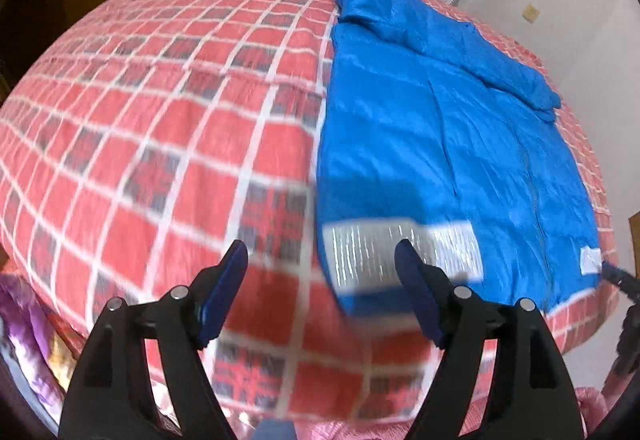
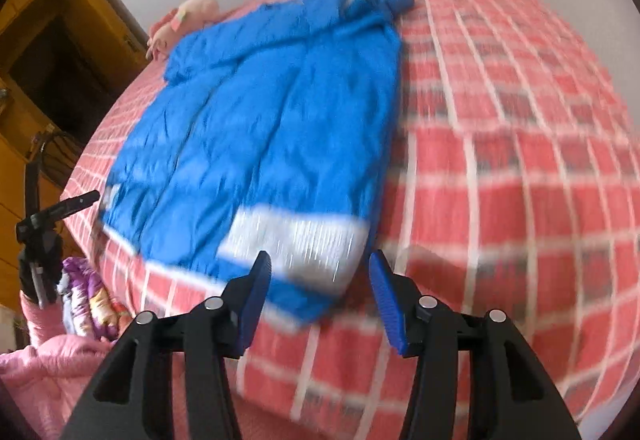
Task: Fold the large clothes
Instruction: 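Move both grippers to the white reflective band at the jacket hem, then grasp the hem with both grippers and lift it toward the collar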
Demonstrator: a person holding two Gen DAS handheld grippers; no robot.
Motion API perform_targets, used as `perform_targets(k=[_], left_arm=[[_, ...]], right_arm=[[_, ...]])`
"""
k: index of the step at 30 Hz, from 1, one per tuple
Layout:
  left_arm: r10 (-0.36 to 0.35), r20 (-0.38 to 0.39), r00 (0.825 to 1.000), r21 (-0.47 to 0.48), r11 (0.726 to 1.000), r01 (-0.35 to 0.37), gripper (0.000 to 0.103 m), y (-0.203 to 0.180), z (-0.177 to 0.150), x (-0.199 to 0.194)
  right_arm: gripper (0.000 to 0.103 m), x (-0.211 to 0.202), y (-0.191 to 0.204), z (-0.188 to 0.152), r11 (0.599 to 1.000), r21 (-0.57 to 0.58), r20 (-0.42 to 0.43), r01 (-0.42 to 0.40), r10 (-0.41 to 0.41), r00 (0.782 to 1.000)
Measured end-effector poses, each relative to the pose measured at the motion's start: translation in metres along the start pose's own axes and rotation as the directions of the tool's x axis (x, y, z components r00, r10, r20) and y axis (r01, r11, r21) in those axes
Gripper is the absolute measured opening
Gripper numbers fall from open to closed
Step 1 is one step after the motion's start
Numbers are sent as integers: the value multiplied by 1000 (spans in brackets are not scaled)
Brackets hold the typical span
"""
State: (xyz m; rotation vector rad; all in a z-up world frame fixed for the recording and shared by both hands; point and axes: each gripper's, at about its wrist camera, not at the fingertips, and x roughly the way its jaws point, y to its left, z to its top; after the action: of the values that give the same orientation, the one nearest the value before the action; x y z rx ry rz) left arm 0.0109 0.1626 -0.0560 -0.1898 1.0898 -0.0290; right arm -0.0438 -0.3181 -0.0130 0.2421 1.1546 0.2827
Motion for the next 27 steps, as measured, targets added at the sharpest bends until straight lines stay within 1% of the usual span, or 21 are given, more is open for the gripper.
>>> perform_targets(k=[4, 9, 13, 17, 18, 19, 20, 21, 23, 24, 26, 27], left_arm=[[-32, -4, 999, 14, 999, 32, 78, -5, -13, -1], [-85, -41, 996, -6, 996, 85, 78, -8, -19, 14], [-97, -34, 995, -1, 995, 97, 79, -16, -20, 18], [-165, -58, 985, 2, 986, 165, 77, -25, -22, 19], [-179, -65, 982, 5, 984, 180, 74, -28, -22, 20], [-179, -64, 982, 1, 984, 180, 71, -29, -22, 21], [-183, -62, 981, 0, 983, 183, 68, -31, -22, 21], [-194, -65, 979, -2, 981, 194, 63, -31, -21, 22], [-200, -65, 978, -21, 980, 199, 58, -29, -21, 23], [-191, -65, 979, -19, 982, 190, 53, -29, -20, 24], [-185, -62, 981, -23, 983, 184, 46, -28, -21, 24], [-178, -59, 982, -23, 984, 177, 39, -29, -21, 23]], right_arm=[[51, 4, -1, -12, 998, 28, -19, -55, 56, 998], [51, 18, -6, -15, 992, 83, -40, -98, 101, 994], [53, 25, -10, -12, 982, 120, -27, -142, 147, 989], [54, 30, -6, -6, 980, 115, -25, -161, 165, 986], [53, 30, -3, -6, 980, 103, -23, -170, 173, 985], [49, 31, 0, -5, 979, 97, -23, -177, 180, 983], [49, 31, 1, -5, 979, 91, -23, -183, 186, 982], [48, 34, 0, -4, 979, 90, -26, -185, 188, 982], [48, 39, -4, -3, 972, 114, -35, -208, 213, 976], [47, 41, -7, -2, 965, 130, -32, -228, 234, 972], [42, 41, -9, -1, 964, 130, -21, -231, 236, 972], [34, 40, -8, 0, 967, 121, -15, -224, 227, 974]])
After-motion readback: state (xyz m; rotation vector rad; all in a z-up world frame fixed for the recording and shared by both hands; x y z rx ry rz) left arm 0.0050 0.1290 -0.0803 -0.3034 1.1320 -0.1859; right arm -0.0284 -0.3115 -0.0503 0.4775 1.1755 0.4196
